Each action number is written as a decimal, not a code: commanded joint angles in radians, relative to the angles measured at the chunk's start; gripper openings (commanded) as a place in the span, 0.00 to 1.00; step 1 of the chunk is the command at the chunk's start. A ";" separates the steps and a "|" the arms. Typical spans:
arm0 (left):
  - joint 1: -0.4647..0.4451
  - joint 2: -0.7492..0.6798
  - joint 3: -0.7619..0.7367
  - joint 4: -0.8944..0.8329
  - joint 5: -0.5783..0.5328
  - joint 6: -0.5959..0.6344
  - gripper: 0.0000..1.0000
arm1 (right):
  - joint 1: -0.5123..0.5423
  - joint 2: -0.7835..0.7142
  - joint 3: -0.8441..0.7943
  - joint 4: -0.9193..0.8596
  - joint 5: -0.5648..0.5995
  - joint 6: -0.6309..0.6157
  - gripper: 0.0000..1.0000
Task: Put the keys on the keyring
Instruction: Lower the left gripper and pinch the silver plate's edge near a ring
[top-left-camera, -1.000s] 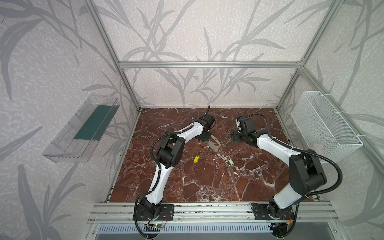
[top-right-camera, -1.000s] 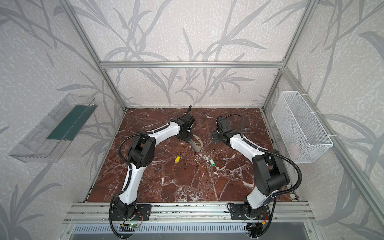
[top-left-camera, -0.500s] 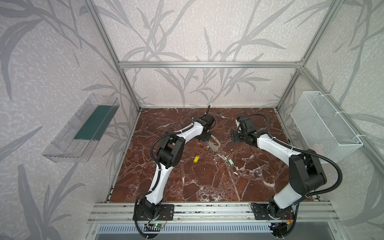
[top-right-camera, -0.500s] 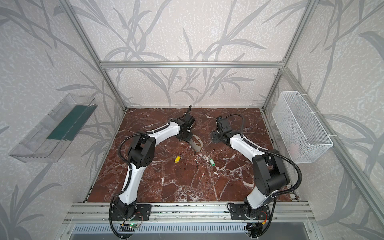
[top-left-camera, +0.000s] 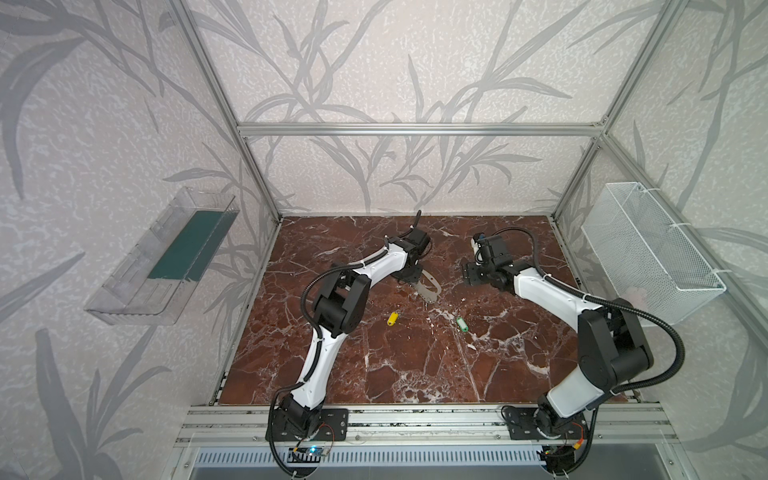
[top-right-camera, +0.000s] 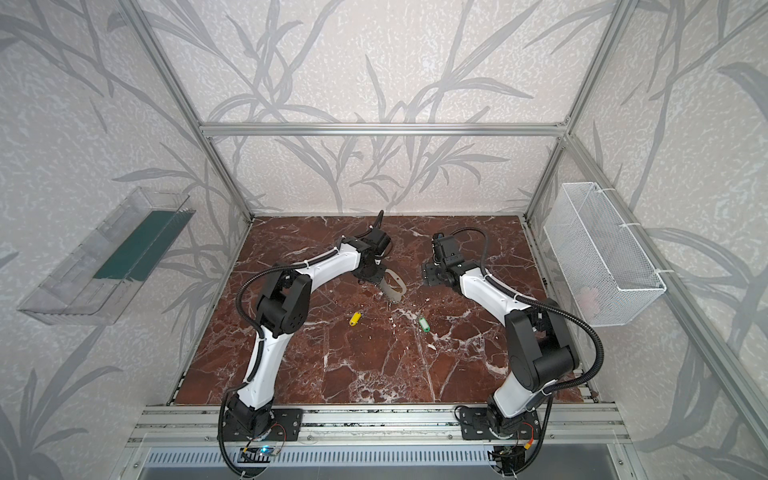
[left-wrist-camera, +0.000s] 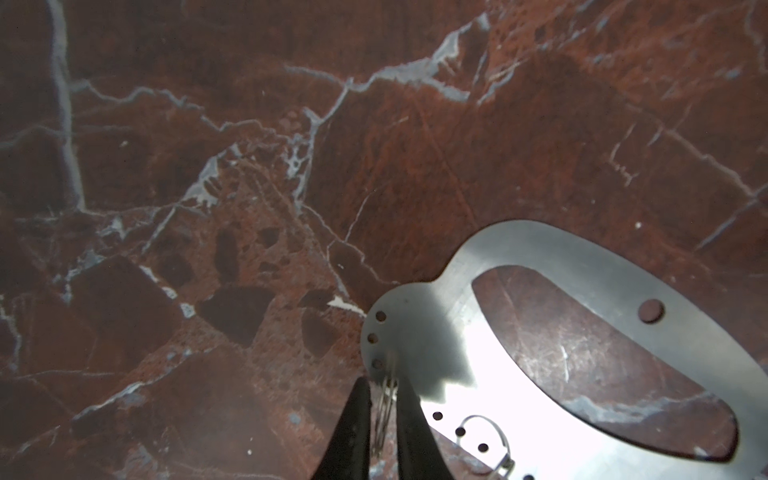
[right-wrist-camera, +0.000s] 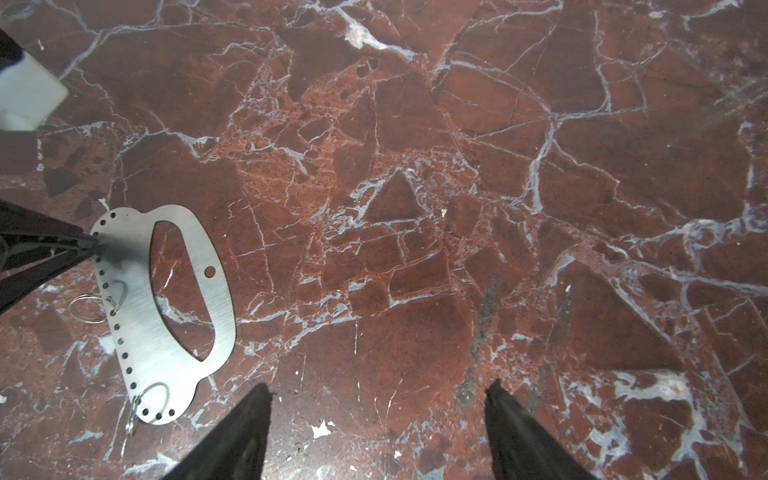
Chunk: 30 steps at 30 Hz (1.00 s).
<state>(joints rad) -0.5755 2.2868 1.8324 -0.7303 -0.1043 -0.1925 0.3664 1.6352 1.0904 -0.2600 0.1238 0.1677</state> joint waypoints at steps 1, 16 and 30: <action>-0.007 -0.038 0.036 -0.025 -0.020 0.004 0.16 | -0.006 -0.014 -0.012 -0.016 0.014 -0.005 0.79; -0.009 -0.041 0.036 -0.027 -0.035 0.009 0.14 | -0.006 -0.014 -0.012 -0.020 0.016 -0.006 0.79; -0.012 -0.035 0.035 -0.034 -0.040 0.013 0.06 | -0.006 -0.018 -0.013 -0.022 0.017 -0.006 0.79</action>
<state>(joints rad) -0.5812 2.2848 1.8400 -0.7334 -0.1253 -0.1806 0.3664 1.6352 1.0904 -0.2653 0.1307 0.1669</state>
